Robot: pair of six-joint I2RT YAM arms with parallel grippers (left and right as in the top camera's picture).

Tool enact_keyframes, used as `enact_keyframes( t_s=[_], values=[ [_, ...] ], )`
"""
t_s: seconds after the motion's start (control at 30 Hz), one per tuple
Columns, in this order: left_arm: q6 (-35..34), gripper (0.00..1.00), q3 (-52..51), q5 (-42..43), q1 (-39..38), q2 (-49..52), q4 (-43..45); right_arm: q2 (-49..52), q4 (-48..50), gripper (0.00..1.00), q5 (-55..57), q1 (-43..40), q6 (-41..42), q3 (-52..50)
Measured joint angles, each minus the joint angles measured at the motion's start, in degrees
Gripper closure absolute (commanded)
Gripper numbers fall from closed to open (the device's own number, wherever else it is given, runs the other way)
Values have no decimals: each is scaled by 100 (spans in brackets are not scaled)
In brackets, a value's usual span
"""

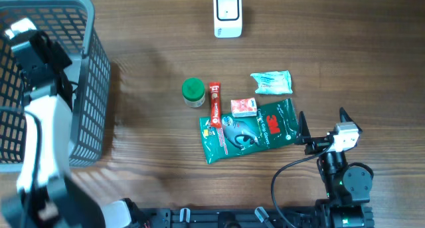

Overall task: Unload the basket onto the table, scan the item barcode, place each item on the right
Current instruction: 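Grasp the green box and lift it out of the basket, then carry the green box over and set it beside the mint wipes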

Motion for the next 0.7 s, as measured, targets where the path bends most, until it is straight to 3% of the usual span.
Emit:
enact_keyframes(
  t_s=[0.17,0.33,0.5,0.7],
  values=[
    [-470,80,11,55,-664,-2243,-695,2,2,0,0,0,0,0],
    [-1397,83,68,1510,-2151,-3348,-1976,0,4,0,2,0,0,0],
    [-1939,84,79,2122,-4009,-2503,-3067,0,0,0,0,0,0,0],
    [-2297,85,70,2260,-5687,-96,-2852,0,0,0,0,0,0,0]
  ],
)
